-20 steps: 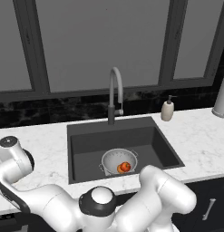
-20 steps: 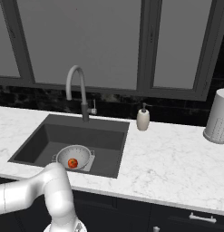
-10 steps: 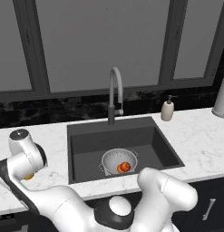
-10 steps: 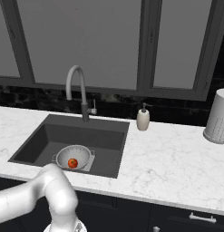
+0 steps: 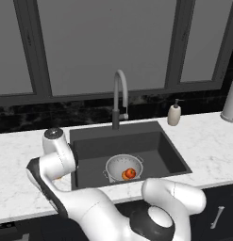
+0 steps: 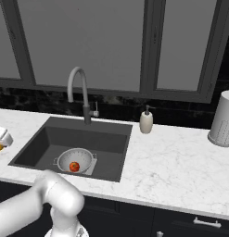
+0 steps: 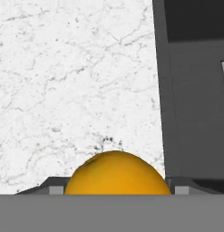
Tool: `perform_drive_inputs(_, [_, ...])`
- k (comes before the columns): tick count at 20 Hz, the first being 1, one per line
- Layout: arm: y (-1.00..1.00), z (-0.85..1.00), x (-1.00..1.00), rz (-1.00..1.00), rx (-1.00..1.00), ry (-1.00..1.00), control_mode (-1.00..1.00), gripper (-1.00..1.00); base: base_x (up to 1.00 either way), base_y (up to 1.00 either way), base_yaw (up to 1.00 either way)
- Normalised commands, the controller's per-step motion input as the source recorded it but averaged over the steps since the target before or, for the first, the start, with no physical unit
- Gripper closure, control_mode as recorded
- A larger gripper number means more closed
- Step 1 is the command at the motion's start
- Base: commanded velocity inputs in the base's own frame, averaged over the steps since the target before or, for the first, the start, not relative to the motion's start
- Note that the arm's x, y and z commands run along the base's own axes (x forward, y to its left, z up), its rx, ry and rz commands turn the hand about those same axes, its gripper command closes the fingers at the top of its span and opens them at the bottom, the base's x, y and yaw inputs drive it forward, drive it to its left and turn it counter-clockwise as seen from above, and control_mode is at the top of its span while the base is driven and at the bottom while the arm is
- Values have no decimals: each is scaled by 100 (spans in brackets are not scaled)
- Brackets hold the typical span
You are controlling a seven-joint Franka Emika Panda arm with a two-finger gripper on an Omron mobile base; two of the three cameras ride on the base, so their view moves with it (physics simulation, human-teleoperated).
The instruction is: Put the colander in the sink, put the apple, orange, tangerine in the colander, and turn on the sink faucet and pour water over the colander.
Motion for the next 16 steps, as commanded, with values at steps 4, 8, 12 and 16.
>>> perform_drive_inputs(4, [-100, 0, 12, -12, 0, 0, -100, 100, 0, 0, 0])
perform_drive_inputs(8, [-100, 0, 21, -13, 0, 0, -100, 100, 0, 0, 0])
perform_drive_inputs(12, [-100, 0, 18, -12, 0, 0, -100, 100, 0, 0, 0])
perform_drive_inputs(16, [-100, 0, 4, -11, 0, 0, -100, 100, 0, 0, 0])
